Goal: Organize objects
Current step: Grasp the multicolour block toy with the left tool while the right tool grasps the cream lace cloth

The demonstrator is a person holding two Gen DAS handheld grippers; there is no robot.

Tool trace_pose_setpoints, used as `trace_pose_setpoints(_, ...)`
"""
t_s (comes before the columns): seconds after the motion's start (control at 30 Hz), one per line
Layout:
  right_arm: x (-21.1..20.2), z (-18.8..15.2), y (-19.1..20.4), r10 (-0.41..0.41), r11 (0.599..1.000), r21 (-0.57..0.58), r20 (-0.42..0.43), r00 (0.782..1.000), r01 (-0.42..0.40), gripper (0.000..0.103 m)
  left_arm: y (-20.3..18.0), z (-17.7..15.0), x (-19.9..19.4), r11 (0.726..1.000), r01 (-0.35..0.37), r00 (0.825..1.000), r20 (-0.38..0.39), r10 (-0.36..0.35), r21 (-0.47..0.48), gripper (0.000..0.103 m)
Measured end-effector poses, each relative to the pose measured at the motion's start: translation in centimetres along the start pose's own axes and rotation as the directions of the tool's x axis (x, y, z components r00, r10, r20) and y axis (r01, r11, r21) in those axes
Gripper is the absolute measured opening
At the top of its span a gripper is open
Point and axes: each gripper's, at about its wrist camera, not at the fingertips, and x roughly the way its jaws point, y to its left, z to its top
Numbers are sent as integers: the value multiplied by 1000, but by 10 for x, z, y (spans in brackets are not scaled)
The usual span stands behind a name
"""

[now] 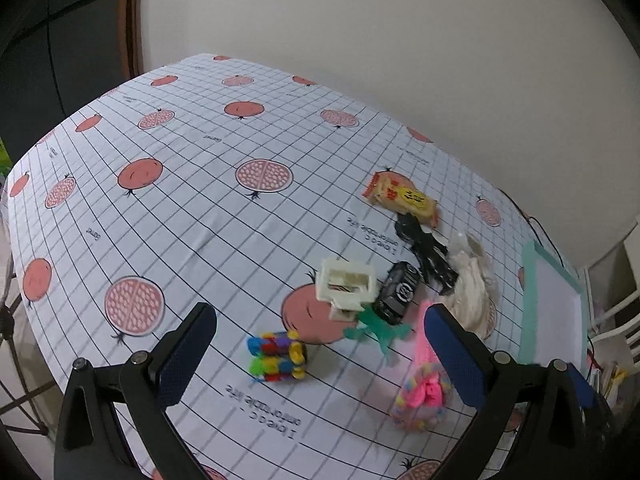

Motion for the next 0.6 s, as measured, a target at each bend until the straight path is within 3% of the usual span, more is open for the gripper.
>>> trace_pose_setpoints(0.3, 20, 27, 16, 72, 997, 2, -7, 997, -72, 83, 0, 39, 6, 997, -37, 998, -51, 40, 68, 103)
trace_pose_setpoints(0.6, 47, 23, 27, 101, 995, -5, -78, 992, -101, 66, 8, 21, 28, 990, -89, 985, -136, 103, 107, 103)
